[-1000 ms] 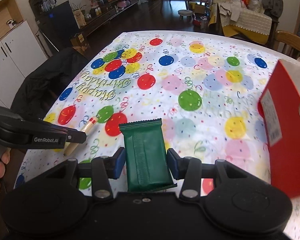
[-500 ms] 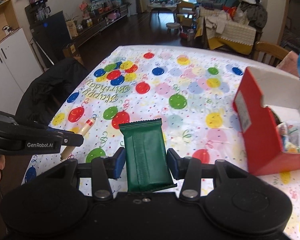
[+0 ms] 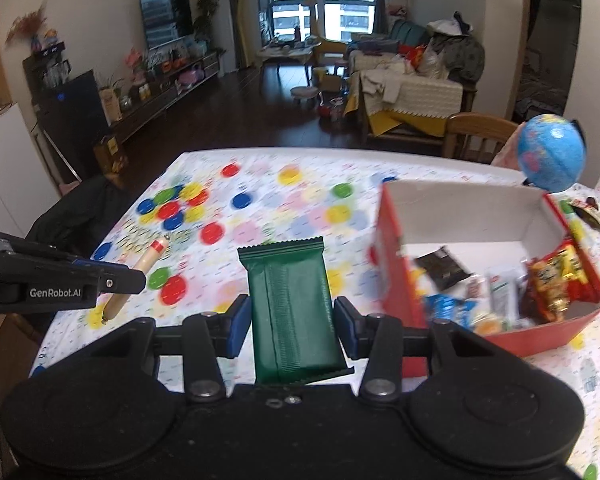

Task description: Organize snacks

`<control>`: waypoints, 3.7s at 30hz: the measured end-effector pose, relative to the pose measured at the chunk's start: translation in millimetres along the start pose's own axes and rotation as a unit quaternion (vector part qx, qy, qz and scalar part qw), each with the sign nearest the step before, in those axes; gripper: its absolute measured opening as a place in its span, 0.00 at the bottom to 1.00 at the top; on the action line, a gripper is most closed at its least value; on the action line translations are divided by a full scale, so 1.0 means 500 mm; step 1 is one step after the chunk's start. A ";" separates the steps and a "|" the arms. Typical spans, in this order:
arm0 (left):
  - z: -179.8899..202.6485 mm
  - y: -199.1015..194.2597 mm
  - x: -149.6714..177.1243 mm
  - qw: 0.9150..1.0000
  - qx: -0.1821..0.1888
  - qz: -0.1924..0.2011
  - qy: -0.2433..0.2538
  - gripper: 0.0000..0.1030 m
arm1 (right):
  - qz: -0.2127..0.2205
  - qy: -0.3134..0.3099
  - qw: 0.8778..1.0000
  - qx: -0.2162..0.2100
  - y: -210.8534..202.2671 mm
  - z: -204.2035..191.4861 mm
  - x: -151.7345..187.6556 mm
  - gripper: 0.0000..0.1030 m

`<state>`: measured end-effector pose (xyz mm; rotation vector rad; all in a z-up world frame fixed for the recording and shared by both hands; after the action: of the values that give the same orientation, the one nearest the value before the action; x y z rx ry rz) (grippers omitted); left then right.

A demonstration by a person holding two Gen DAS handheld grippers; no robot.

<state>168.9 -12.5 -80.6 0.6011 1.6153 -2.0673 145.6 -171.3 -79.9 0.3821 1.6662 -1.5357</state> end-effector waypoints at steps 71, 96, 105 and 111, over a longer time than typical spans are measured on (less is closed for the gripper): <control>0.411 0.203 -0.058 0.991 0.062 -0.040 0.110 0.27 | 0.000 0.074 0.997 0.031 0.022 0.369 0.074 0.64; 0.357 -0.004 -0.014 0.989 0.082 0.049 0.115 0.83 | 0.085 0.108 0.990 0.041 -0.157 0.265 0.084 0.99; 0.340 -0.050 0.008 0.988 0.093 0.062 0.104 0.97 | 0.103 0.147 0.983 0.040 -0.193 0.265 0.104 1.00; 0.335 -0.069 0.012 0.988 0.102 0.072 0.092 1.00 | 0.124 0.146 0.980 0.055 -0.215 0.259 0.113 1.00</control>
<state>132.7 -168.4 -20.4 0.9762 1.4164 -2.1358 81.6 -331.1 -37.6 0.8758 1.6814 -1.4376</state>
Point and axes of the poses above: each gripper's, at about its wrist camera, not at the fingertips, and y roughly the way its jaws point, z to its right, x to its underside, the point moved 5 cm from there along y, roughly the way its jaws point, and after that the axes turned 7 degrees about -y, right-handed, at the moved point
